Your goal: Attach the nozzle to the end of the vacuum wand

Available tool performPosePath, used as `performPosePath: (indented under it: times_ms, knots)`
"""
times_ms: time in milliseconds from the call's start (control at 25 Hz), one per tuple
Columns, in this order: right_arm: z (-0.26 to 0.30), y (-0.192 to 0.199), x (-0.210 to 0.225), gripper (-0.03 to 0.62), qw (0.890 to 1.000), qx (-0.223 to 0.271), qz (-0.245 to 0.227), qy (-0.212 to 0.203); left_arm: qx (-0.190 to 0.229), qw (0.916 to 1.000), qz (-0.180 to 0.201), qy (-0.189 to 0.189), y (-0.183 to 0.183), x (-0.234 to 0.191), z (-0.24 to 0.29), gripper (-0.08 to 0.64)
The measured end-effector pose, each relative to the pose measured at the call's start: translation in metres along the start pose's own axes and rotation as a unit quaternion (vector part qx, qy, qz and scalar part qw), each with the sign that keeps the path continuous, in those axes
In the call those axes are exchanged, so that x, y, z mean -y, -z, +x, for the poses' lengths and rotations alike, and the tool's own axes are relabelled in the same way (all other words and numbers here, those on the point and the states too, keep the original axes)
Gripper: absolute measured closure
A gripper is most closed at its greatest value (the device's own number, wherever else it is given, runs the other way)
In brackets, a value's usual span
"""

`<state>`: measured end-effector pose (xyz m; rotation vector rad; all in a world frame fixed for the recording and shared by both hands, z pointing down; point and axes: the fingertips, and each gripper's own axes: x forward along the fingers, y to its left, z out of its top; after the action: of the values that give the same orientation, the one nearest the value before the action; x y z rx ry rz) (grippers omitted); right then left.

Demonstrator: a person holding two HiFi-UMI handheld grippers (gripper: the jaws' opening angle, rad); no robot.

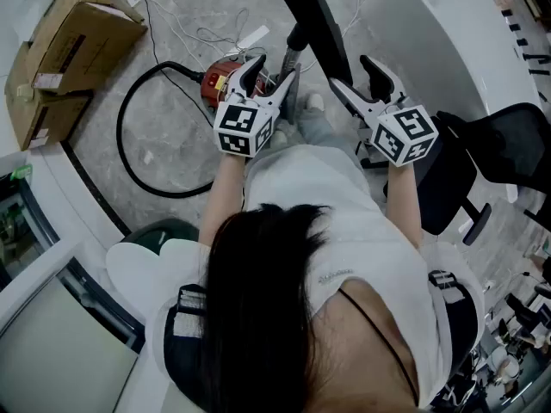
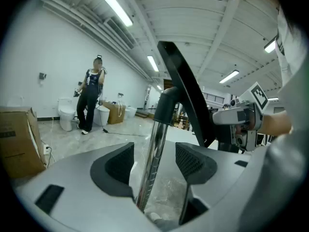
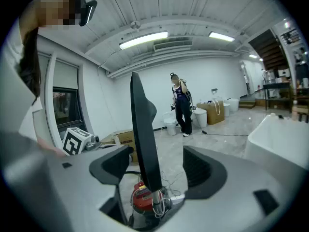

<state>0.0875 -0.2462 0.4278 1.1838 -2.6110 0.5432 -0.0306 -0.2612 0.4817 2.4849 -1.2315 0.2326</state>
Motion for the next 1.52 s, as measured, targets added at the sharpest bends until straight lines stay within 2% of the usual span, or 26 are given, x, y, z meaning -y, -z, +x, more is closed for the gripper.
performPosePath:
  times_ms: [240,680,960,1160,1280,1520]
  knots:
    - [-0.019,-0.008,0.0,0.255,0.998,0.04,0.01,0.047,0.027,0.9993,-0.016,-0.022,-0.016,0.013,-0.017,0.304]
    - [-0.021,0.007,-0.021,0.256,0.997,0.033,0.004,0.069,0.029,0.9991,-0.01,-0.03,-0.021,0.022,-0.036,0.305]
    - [-0.021,0.02,-0.035,0.261,0.996,0.031,0.014,0.088,0.018,0.9997,-0.008,-0.016,-0.012,0.032,-0.045,0.319]
    - [-0.02,0.028,-0.049,0.295,0.996,0.024,0.015,0.089,0.018,0.9997,-0.001,-0.013,-0.011,0.036,-0.052,0.344]
    - [-0.024,0.029,-0.05,0.31,0.993,0.027,0.011,0.11,0.016,0.9998,0.002,-0.01,-0.01,0.038,-0.054,0.348]
    - [-0.03,0.031,-0.048,0.408,0.988,0.034,0.021,0.146,0.012,0.9999,0.002,-0.008,-0.008,0.042,-0.057,0.408]
